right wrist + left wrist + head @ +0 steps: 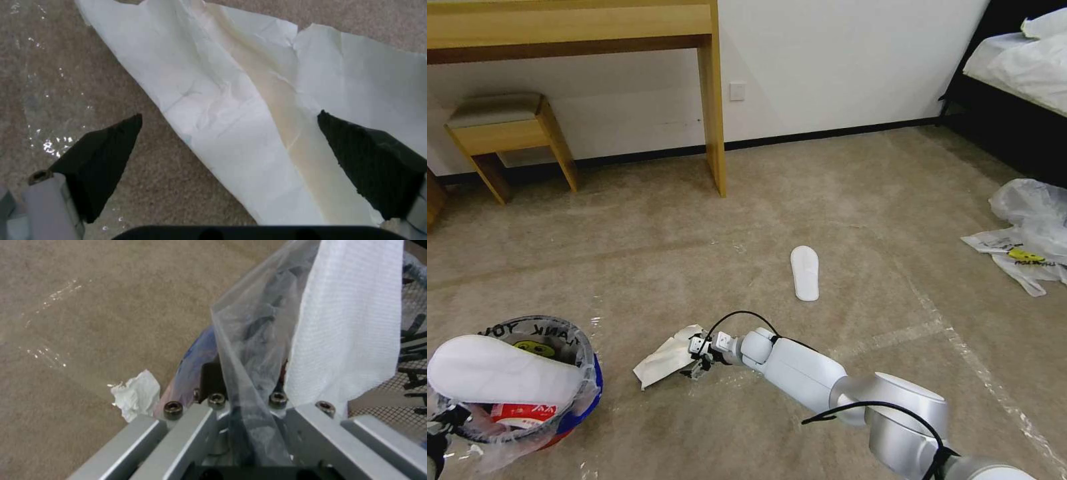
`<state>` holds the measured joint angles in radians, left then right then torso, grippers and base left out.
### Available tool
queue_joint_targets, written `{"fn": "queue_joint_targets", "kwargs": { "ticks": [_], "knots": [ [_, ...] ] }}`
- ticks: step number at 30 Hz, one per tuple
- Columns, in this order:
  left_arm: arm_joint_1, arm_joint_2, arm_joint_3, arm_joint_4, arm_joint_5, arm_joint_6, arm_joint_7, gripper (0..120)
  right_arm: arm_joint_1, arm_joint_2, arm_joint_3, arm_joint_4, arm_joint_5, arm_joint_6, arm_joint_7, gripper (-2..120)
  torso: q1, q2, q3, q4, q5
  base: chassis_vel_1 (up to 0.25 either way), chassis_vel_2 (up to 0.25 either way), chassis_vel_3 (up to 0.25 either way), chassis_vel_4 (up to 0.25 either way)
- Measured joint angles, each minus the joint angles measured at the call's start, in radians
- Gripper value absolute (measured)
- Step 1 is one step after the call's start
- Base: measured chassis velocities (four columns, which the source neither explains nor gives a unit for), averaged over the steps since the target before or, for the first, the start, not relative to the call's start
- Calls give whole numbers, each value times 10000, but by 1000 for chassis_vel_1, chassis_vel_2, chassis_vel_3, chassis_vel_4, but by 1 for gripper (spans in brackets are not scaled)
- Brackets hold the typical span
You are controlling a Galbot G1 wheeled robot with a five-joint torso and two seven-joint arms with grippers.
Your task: Pick up the trash bin and place the garbage on the floor into it.
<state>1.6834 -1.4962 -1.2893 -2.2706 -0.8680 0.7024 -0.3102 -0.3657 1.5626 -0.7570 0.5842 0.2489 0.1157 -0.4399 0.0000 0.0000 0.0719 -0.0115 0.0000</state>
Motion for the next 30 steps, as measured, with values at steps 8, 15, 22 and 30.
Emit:
{"fn": "queue_joint_targets", "kwargs": {
  "ticks": [8, 15, 22, 30],
  "knots": [
    [18, -7, -16, -43, -1, 0, 0, 1, -66, 75, 83, -151, 8, 1, 19, 100, 0, 0, 0, 0, 0, 0, 0, 0, 0],
    [31, -6, -39, -53, -12, 0, 0, 1, -160, 77, 143, -250, -7, -15, 10, 100, 0, 0, 0, 0, 0, 0, 0, 0, 0],
    [47, 2, -62, -82, -33, 0, 1, 1, -187, 121, 192, -320, -20, -128, 28, 100, 0, 0, 0, 0, 0, 0, 0, 0, 0],
    [100, 2, -119, -114, -74, -6, 2, 1, -235, 174, 321, -531, -91, -235, 46, 100, 0, 0, 0, 0, 0, 0, 0, 0, 0]
  ]
}}
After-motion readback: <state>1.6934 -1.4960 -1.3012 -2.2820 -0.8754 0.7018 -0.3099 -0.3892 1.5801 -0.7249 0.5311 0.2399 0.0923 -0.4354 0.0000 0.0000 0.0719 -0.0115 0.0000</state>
